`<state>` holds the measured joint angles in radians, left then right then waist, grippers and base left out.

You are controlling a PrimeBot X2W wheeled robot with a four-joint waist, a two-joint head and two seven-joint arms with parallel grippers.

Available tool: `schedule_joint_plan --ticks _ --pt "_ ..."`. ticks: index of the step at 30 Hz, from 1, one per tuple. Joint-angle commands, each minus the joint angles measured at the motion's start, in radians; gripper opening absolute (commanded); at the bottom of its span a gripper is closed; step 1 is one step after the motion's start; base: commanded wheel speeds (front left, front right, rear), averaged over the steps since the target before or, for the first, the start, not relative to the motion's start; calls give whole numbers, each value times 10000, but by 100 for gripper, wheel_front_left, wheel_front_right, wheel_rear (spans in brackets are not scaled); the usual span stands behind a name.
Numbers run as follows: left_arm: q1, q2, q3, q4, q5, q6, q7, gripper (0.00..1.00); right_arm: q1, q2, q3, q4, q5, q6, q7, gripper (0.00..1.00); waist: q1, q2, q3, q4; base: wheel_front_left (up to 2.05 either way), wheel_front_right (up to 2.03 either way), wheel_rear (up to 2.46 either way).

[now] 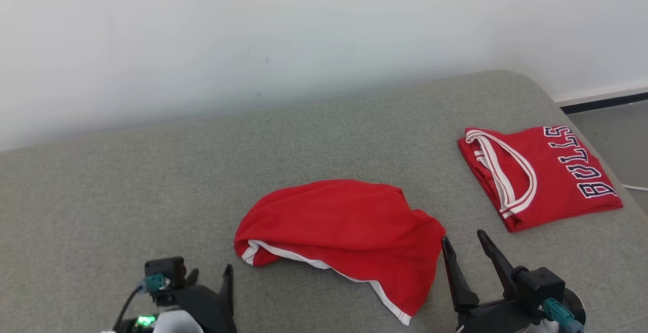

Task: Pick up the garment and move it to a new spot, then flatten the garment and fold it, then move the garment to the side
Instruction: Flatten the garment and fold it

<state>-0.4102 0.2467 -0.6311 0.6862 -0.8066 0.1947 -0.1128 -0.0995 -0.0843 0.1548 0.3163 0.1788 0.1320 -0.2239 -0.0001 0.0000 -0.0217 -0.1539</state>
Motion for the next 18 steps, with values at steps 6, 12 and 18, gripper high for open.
schedule_joint_plan --ticks 6,12,18 --pt "193 -266 -79 -316 -279 -23 210 100 27 11 61 -111 5 -31 64 100 1 0 169 -50 0 0 0" --pt "-233 -593 100 91 -527 43 428 100 -115 -41 47 -147 40 -31 73 100 1 0 385 -403 0 0 0" --pt "-529 -690 251 736 -808 83 729 100 -177 -12 -17 -134 45 -31 24 100 1 0 563 -831 0 0 0"
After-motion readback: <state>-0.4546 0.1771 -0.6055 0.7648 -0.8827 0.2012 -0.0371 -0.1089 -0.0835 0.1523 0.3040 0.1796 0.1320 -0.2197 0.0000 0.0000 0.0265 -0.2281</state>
